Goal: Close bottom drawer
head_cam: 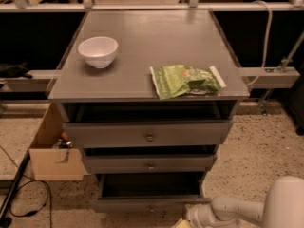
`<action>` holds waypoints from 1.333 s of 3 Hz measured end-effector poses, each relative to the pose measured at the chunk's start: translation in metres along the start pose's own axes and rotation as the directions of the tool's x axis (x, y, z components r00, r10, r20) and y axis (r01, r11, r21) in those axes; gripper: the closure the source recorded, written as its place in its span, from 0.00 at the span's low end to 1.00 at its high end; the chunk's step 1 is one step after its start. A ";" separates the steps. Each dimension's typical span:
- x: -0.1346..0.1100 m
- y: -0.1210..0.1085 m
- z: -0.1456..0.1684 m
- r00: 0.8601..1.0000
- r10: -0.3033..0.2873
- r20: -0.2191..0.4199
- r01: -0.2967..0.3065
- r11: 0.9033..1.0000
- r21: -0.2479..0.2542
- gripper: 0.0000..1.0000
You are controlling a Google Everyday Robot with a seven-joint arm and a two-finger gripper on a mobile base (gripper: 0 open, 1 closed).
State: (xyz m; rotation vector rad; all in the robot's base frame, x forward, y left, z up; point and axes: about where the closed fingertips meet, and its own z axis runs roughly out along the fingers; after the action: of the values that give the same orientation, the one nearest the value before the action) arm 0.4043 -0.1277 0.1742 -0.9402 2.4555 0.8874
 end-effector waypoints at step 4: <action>-0.015 -0.013 0.003 1.000 -0.019 -0.017 0.020 0.999 0.028 0.91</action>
Offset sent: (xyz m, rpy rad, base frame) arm 0.0000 0.0000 0.0000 0.0000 0.0000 0.0001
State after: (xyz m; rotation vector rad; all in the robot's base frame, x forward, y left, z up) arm 0.4245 -0.1262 0.1738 -0.9640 2.4624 0.8394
